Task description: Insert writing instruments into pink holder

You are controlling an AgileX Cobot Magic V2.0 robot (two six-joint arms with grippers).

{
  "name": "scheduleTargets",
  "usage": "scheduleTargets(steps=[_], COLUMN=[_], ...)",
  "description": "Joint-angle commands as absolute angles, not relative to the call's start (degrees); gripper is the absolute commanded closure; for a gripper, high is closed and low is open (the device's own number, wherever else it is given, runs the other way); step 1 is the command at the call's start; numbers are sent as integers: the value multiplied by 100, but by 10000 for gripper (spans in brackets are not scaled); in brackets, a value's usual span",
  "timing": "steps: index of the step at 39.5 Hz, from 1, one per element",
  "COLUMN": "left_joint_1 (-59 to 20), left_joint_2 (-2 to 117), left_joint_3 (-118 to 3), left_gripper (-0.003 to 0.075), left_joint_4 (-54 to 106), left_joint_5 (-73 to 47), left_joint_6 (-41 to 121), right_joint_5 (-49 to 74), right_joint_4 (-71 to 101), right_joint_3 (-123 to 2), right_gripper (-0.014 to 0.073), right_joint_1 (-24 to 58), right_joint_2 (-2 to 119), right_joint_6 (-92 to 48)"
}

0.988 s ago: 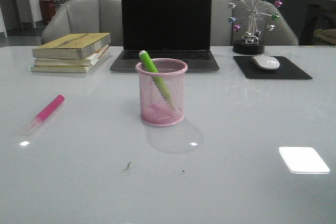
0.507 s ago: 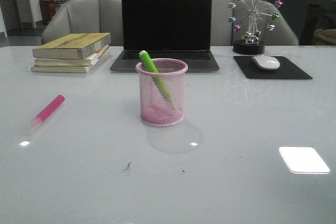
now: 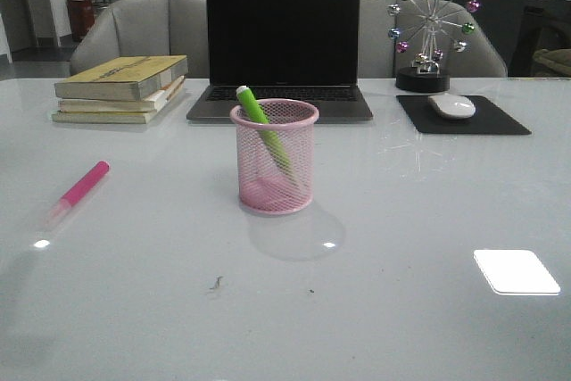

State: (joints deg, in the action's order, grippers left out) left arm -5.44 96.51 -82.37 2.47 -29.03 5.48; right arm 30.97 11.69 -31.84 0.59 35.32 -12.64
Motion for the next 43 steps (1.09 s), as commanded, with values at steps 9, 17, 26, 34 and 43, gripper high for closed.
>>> scheduleTargets(steps=[9,17,26,34,43], left_joint_1=[-545,-792,-1198,-1278,-1278], left_joint_2=[10522,10905,11205,11420,11512], left_joint_3=[-9098,-9092,-9092,-9092,-9092], left_gripper=[387,387,387,387,387], left_joint_4=[361,494,517,597,641], left_joint_5=[-3403,-3700,-3995,-4369,-4582], left_joint_6=[517,517,517,347,335], right_joint_5=[2639,2639,2639,2651,2685], right_joint_4=[1166,1166,1166,1166,1166], right_joint_3=[-3350,-3350,-3350,-3350,-3350], right_gripper=[209,209,209,209,209], right_joint_1=[19,19,19,19,19], right_joint_2=[3512,3512,3512,3512,3512], right_joint_6=[-1304,-1304,-1304,-1304,-1304])
